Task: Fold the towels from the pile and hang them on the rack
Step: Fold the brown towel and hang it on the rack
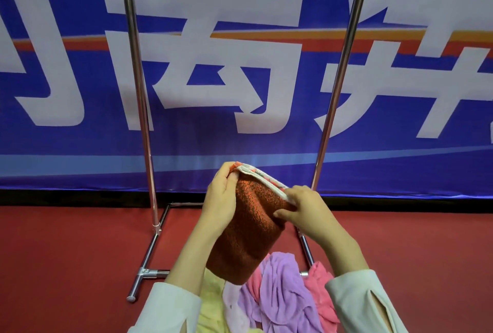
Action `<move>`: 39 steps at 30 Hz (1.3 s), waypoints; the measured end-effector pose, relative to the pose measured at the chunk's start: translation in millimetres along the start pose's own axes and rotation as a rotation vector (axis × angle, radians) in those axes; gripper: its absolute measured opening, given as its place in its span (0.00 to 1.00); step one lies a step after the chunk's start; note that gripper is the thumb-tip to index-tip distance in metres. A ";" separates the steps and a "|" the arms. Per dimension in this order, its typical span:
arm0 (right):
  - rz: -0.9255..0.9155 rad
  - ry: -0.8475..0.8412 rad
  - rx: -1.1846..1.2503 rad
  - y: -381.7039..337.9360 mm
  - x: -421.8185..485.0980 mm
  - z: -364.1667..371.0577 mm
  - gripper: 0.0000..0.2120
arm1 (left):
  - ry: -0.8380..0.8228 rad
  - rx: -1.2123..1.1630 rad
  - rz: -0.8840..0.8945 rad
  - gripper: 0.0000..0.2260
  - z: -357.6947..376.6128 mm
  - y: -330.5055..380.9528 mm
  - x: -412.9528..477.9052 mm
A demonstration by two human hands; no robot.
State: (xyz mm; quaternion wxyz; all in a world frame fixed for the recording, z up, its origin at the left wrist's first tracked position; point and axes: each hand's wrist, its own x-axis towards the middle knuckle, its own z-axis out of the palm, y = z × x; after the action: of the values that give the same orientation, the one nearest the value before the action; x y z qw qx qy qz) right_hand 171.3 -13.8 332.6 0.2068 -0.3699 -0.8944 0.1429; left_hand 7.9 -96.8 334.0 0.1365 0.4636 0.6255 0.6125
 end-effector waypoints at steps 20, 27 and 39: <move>0.155 0.195 1.012 16.1 -14.1 -30.4 0.10 | 0.097 -0.225 -0.174 0.10 -1.7 -21.3 8.8; 0.039 0.209 0.833 13.8 -12.5 -29.2 0.08 | 0.037 -0.005 -0.061 0.21 -3.5 -11.5 2.3; -0.124 -0.138 0.757 -8.1 -13.1 -26.0 0.09 | 0.339 0.213 0.026 0.16 15.9 -2.9 -8.5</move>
State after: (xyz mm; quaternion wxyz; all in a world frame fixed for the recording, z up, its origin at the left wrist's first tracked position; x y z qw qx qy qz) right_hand 187.3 -26.1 355.1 0.2762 -0.2022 -0.8108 0.4748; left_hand 23.0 -92.5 324.6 -0.0286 0.3738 0.6946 0.6140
